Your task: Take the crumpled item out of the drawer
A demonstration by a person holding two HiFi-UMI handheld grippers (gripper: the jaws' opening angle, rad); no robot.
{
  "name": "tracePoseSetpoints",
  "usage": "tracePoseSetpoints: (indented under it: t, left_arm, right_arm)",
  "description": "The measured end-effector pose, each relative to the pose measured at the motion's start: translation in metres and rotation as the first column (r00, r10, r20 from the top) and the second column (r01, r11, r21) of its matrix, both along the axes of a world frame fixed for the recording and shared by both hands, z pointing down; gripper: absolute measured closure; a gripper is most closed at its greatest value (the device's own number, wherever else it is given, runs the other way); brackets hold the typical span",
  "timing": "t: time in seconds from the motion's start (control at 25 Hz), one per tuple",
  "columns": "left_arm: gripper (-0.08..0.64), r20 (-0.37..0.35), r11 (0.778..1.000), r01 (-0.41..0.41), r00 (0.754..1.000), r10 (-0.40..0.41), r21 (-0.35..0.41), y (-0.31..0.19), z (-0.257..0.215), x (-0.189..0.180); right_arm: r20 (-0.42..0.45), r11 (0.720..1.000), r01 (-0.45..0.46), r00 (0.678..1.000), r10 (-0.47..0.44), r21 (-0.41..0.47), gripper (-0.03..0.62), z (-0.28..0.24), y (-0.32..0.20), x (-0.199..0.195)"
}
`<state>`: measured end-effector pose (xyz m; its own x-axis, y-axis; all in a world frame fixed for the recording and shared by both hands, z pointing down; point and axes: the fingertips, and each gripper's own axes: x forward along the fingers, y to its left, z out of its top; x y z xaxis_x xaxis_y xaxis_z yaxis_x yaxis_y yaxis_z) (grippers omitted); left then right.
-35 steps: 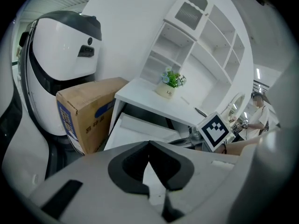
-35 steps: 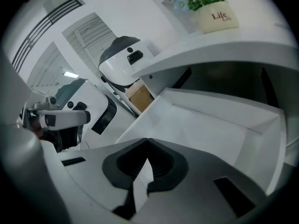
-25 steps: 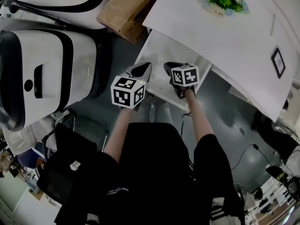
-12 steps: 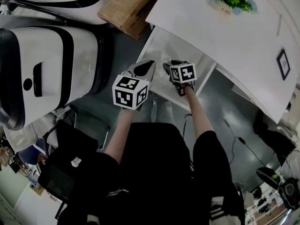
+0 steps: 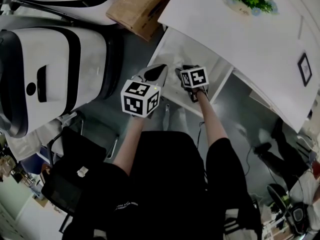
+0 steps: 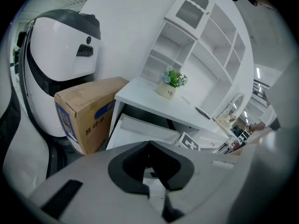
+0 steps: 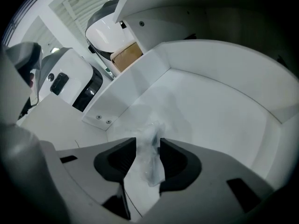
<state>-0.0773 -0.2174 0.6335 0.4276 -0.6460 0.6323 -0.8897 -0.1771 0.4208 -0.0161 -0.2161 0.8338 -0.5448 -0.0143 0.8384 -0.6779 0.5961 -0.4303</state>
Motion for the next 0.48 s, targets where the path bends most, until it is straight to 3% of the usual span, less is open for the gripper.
tracePoseSetpoints:
  t: [0.48]
  left_arm:
    - [0.562, 0.000, 1.000, -0.006, 1.000, 0.006, 0.011, 0.0016, -0.0055, 0.0031]
  right_arm:
    - [0.006, 1.000, 0.017, 1.000, -0.017, -0.008, 0.529, -0.0078, 0.0020, -0.0025]
